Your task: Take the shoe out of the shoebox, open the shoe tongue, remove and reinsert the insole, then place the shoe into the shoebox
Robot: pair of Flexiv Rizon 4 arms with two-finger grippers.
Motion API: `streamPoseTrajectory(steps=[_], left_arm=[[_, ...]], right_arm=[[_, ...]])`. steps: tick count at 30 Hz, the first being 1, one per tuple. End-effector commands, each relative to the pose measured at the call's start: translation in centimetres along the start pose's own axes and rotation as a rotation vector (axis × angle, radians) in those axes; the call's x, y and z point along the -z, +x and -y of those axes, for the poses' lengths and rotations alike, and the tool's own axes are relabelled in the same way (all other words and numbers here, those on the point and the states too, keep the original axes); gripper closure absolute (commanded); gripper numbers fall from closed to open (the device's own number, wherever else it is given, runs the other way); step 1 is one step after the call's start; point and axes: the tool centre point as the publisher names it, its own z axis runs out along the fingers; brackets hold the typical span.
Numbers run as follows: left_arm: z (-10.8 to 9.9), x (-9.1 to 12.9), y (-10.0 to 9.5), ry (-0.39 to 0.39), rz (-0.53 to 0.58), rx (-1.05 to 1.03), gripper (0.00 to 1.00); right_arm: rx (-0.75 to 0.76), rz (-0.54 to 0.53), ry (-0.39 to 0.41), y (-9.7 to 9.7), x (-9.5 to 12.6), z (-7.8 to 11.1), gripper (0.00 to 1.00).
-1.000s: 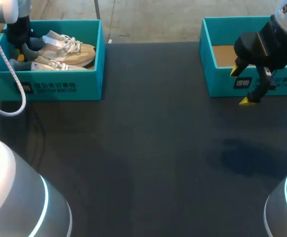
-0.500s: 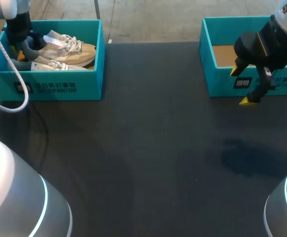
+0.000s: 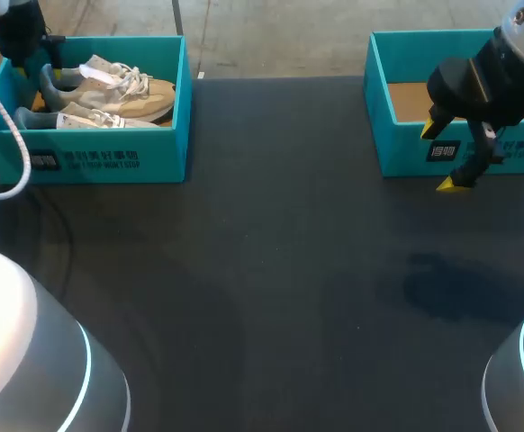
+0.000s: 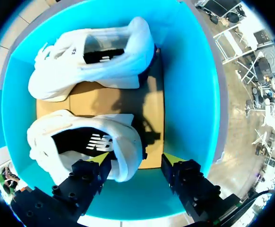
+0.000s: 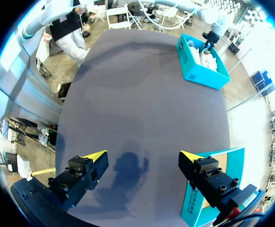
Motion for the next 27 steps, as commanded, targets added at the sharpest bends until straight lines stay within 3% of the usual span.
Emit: streamPoseTrajectory(steps=[1, 4, 7, 9, 12, 15, 23, 27], left_arm=[[1.9, 2.1, 0.3, -0.042, 0.022, -0.003, 0.25], [2.4, 3.0, 0.2, -0.058, 0.029, -0.014, 0.19], [2.9, 3.7, 0.1, -0.067, 0.04, -0.018, 0.22], [3.3, 4.1, 0.1, -0.067, 0.047, -0.02, 0.29], [4.2, 4.5, 0.0, -0.068, 0.056, -0.008, 0.3], [5.4, 4.9, 0.1, -0.068, 0.064, 0.025, 0.42], [8.2, 5.1, -0.3, -0.062, 0.053, -0.012, 0.25], [9.5, 5.2, 0.0, -0.06, 0.057, -0.015, 0.25]], right_arm=[[-0.001, -0.005, 0.004, -0.3, -0.1, -0.1, 0.0], [-0.001, -0.005, 0.004, -0.3, -0.1, -0.1, 0.0], [-0.001, -0.005, 0.004, -0.3, -0.1, -0.1, 0.0], [-0.001, -0.005, 0.004, -0.3, -0.1, -0.1, 0.0], [-0.001, -0.005, 0.004, -0.3, -0.1, -0.1, 0.0], [-0.001, -0.005, 0.004, -0.3, -0.1, -0.1, 0.0], [-0.001, -0.005, 0.004, -0.3, -0.1, -0.1, 0.0], [-0.001, -0.005, 0.004, -0.3, -0.1, -0.1, 0.0]])
